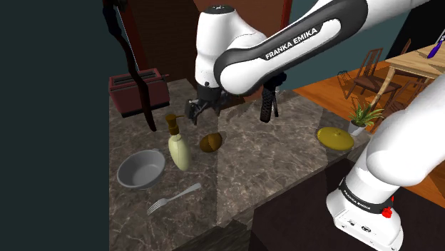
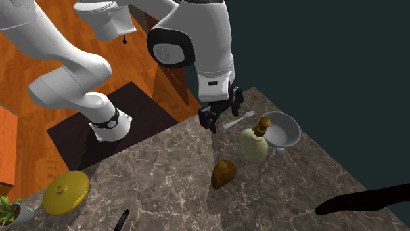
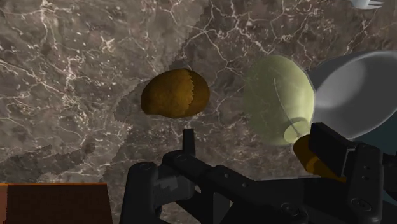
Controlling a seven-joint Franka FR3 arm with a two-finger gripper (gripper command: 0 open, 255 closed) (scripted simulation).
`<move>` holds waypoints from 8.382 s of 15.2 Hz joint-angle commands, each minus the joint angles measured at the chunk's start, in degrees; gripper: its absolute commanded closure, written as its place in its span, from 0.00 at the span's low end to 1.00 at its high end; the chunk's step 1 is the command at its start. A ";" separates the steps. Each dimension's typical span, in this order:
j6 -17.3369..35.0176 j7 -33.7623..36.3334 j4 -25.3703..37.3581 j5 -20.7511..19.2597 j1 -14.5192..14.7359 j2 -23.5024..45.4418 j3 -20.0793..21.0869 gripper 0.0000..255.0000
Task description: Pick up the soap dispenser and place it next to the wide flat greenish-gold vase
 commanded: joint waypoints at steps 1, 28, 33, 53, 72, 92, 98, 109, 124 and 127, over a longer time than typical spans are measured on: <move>2.16 3.91 2.80 -3.27 -0.47 4.44 1.94 0.00; 9.12 21.45 14.63 -23.22 2.77 24.93 2.62 1.00; 9.11 21.46 14.63 -23.22 2.78 24.93 2.63 1.00; -3.50 13.72 21.86 -14.02 1.04 17.68 5.05 1.00; -17.21 10.02 34.05 -10.67 1.01 15.49 5.56 1.00; -34.01 8.97 54.19 -12.50 2.91 19.55 6.43 1.00; -35.34 5.92 52.79 -9.52 0.63 15.75 5.60 1.00; -31.17 -12.24 29.56 4.77 -5.77 -6.80 -6.20 1.00; -34.18 -33.08 15.08 6.68 -8.63 -22.90 -24.04 1.00; -35.11 -37.06 14.00 5.89 -9.44 -24.55 -27.60 1.00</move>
